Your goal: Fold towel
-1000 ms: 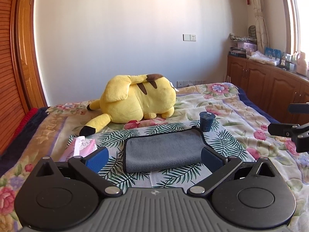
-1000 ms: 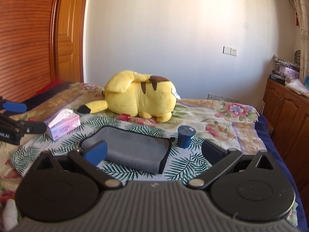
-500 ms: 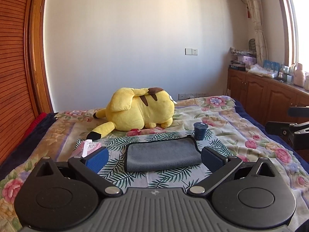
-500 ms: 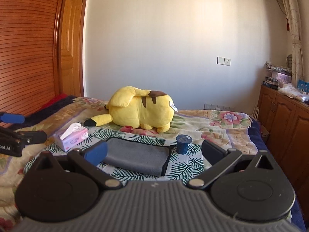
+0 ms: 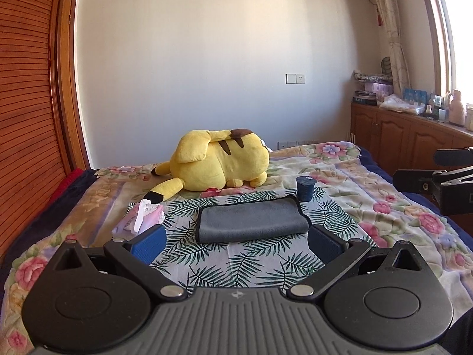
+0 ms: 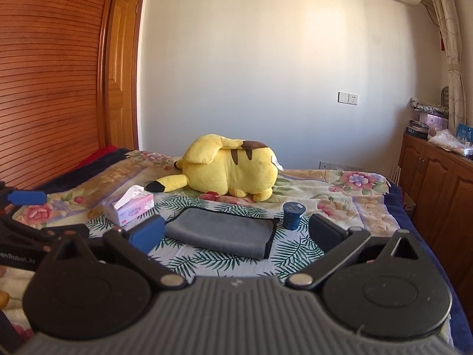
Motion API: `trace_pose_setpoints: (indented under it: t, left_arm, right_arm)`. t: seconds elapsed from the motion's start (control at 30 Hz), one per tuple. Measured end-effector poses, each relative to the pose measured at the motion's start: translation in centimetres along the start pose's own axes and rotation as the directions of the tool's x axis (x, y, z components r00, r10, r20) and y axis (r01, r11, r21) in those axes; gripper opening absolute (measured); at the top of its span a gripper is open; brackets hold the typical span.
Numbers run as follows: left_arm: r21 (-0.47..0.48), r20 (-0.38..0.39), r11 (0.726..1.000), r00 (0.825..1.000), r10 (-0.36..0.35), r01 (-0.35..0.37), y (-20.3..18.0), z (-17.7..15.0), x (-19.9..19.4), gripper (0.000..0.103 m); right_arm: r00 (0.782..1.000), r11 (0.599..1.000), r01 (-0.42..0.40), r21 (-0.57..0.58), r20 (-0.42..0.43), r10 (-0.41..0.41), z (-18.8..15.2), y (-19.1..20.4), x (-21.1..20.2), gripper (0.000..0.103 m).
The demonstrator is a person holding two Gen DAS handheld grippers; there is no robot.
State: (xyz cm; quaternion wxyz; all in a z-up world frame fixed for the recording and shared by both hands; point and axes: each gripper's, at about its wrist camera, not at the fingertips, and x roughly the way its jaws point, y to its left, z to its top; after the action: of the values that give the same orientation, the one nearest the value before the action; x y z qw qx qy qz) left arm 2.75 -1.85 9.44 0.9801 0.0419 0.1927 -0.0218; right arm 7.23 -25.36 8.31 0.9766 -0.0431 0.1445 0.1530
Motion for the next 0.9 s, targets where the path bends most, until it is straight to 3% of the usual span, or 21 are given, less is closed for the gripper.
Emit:
trace_pose_setpoints:
  t: [0.33, 0.9]
  left_arm:
    - [-0.041, 0.0, 0.999, 1.0, -0.002, 0.002, 0.1, -3.6, -0.3, 0.087]
    - [-0.019, -0.015, 1.0, 1.0, 0.016, -0.016, -0.2, -6.8, 0.9, 0.087]
  right_arm:
    - [1.0, 1.0, -0.001, 0.014, -0.025, 0.001, -3.2, 0.9, -0.7, 0.103]
    - [0.996, 0.999, 0.029, 0.04, -0.09, -0.025, -8.4, 0.5, 0.1, 0.103]
